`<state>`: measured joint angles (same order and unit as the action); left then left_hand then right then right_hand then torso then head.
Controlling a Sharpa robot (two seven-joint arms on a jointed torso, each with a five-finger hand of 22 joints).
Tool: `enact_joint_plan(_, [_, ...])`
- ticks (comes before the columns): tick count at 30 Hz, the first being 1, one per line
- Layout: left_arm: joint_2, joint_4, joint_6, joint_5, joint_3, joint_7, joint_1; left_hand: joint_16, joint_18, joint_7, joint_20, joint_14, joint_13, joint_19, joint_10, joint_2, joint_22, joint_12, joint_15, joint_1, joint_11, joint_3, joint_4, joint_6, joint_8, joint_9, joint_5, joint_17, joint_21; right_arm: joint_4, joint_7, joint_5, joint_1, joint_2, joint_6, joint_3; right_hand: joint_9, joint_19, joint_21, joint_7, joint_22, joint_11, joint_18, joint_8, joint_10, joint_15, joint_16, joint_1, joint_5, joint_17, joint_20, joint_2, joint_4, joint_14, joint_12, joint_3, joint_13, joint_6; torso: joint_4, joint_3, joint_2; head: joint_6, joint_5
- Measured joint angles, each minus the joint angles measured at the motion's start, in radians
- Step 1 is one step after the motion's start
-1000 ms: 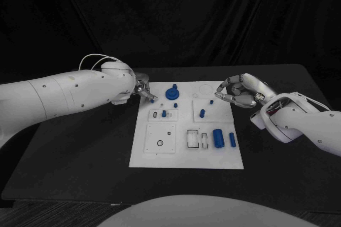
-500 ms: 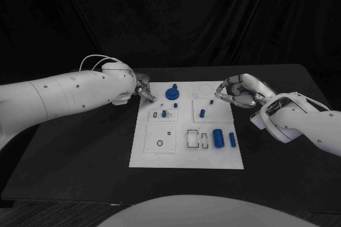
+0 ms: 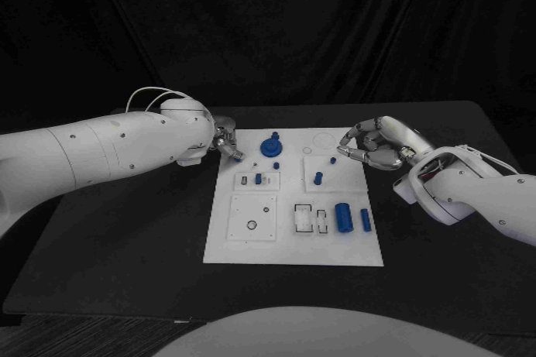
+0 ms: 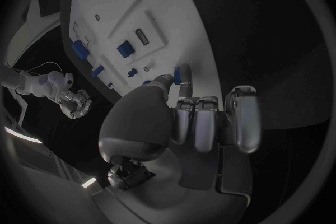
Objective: Assemble the parts on the task board
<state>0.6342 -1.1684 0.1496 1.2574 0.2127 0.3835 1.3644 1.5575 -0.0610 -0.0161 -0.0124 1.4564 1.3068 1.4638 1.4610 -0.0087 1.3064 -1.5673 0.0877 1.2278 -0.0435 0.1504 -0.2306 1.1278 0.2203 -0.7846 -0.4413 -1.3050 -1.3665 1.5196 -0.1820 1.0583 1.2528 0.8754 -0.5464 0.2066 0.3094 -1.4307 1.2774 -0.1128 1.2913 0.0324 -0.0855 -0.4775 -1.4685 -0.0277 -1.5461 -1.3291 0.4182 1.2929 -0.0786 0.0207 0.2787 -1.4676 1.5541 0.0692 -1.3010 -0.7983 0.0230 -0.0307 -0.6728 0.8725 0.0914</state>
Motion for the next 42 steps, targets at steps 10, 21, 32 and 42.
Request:
enact_joint_plan(10, [0.018, -0.021, -0.015, -0.003, 0.0, 0.001, -0.001, 0.0, 0.0, -0.005, 0.0, 0.0, 0.0, 0.0, 0.004, -0.071, 0.0, 0.0, 0.0, -0.063, -0.003, 0.196, 0.042, 0.005, -0.011, -0.05, 0.0, 0.0, 0.0, -0.001, 0.002, 0.0, 0.0, 0.0, 0.002, 0.0, 0.0, 0.0, 0.0, 0.0, 0.0, 0.0, 0.0, 0.0, 0.0, 0.0, 0.0, 0.0, 0.0, 0.0, 0.0, 0.0, 0.0, 0.0, 0.0, 0.0, 0.0, 0.0, -0.0002, 0.0001, 0.0, 0.0, 0.002])
enact_joint_plan(21, [0.07, -0.093, -0.062, -0.04, 0.0, 0.005, 0.004, 0.0, 0.0, -0.007, 0.0, 0.0, 0.0, 0.0, 0.004, -0.093, 0.0, 0.0, 0.0, -0.085, -0.003, 0.256, 0.069, 0.007, -0.005, -0.078, 0.0, 0.0, 0.0, -0.002, 0.006, 0.0, 0.0, 0.002, 0.005, 0.0, 0.0, 0.0, -0.008, 0.0, 0.0, 0.0, 0.0, 0.0, 0.0, 0.0, 0.0, 0.0, 0.0, 0.0, 0.0, 0.0, 0.0, 0.0, 0.0, 0.0, 0.0, 0.0, -0.0014, -0.0002, 0.0, 0.0, 0.004])
enact_joint_plan(32, [0.165, -0.242, -0.107, -0.1, 0.0, 0.03, 0.022, 0.0, 0.0, -0.007, 0.0, 0.0, 0.0, 0.0, 0.004, -0.098, 0.0, 0.0, 0.0, -0.091, -0.003, 0.256, 0.07, 0.007, -0.005, -0.085, 0.001, 0.0, 0.0, 0.0, 0.015, 0.0, 0.0, 0.005, 0.007, 0.0, 0.0, 0.0, -0.008, 0.0, 0.0, 0.0, 0.0, 0.0, 0.0, 0.0, 0.0, 0.0, 0.0, 0.0, 0.0, 0.0, 0.0, 0.0, 0.0, 0.0, 0.0, 0.0, -0.0011, -0.0015, 0.002, 0.0, 0.001])
enact_joint_plan(42, [0.221, -0.339, -0.125, -0.151, 0.0, 0.065, 0.023, 0.0, 0.0, -0.007, 0.0, 0.0, 0.0, 0.0, 0.004, -0.099, 0.0, 0.0, 0.0, -0.105, -0.003, 0.267, 0.081, 0.007, 0.002, -0.085, 0.016, 0.0, 0.002, 0.0, 0.022, 0.0, -0.001, 0.005, 0.008, 0.0, 0.0, 0.006, -0.008, 0.0, 0.0, 0.0, 0.0, -0.007, 0.0, 0.0, 0.0, -0.016, 0.0, 0.0, -0.005, -0.016, 0.0, 0.0, 0.0, 0.0, 0.0, 0.0, 0.0, -0.0031, 0.002, 0.0, 0.0])
